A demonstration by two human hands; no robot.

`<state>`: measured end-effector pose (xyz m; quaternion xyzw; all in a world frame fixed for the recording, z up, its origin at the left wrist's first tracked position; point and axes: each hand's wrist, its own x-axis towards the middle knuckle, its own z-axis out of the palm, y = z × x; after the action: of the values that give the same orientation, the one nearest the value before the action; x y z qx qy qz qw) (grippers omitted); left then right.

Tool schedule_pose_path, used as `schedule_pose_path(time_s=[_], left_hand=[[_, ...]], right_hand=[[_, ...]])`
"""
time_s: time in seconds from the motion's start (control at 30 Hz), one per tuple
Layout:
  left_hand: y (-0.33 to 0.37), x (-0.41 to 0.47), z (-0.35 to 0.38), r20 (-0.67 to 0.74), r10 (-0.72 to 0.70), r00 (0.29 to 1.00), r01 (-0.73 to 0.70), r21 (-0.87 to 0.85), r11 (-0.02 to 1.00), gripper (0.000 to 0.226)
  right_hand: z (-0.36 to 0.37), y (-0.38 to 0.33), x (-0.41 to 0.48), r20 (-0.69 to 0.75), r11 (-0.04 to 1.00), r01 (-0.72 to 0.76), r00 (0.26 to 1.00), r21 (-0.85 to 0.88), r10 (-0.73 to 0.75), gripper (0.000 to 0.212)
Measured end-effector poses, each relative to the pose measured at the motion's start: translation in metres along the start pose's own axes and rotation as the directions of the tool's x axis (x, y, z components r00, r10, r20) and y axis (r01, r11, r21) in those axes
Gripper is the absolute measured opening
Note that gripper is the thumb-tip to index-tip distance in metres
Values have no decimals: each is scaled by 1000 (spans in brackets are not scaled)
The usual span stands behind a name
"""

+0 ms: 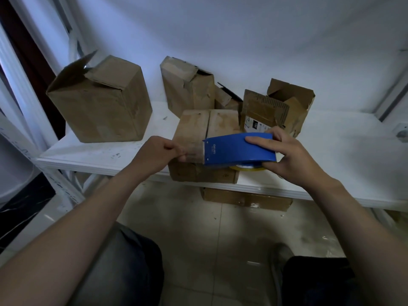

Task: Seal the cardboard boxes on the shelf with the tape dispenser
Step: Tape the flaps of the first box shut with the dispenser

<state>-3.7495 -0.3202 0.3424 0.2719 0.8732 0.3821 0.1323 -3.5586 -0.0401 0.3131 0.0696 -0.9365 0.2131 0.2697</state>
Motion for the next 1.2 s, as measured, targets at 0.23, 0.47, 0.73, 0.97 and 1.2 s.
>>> schedule_pose_path(time_s=[0.23,0.47,0.73,0.97,1.2], left_hand=[[-8,9,7,-15,81,997,-81,38,996,18],[-15,15,8,-13,108,994,-108,17,994,19],[-62,19,-31,-130,37,991,-38,-5,999,21],[-88,27,-25,-132,0,991,-6,-49,999,21],[-102,41,-19,-113,-26,993,21,-42,999,23]], right_hand=[[8,7,-5,-58,998,50,997,-29,-51,71],[11,7,-5,-80,998,60,995,-32,-63,69],[7,7,-10,-174,999,39,984,-20,-42,55],[20,2,-3,-146,988,102,982,-120,-119,58],[29,-4,7,-96,976,115,986,-186,-134,53]])
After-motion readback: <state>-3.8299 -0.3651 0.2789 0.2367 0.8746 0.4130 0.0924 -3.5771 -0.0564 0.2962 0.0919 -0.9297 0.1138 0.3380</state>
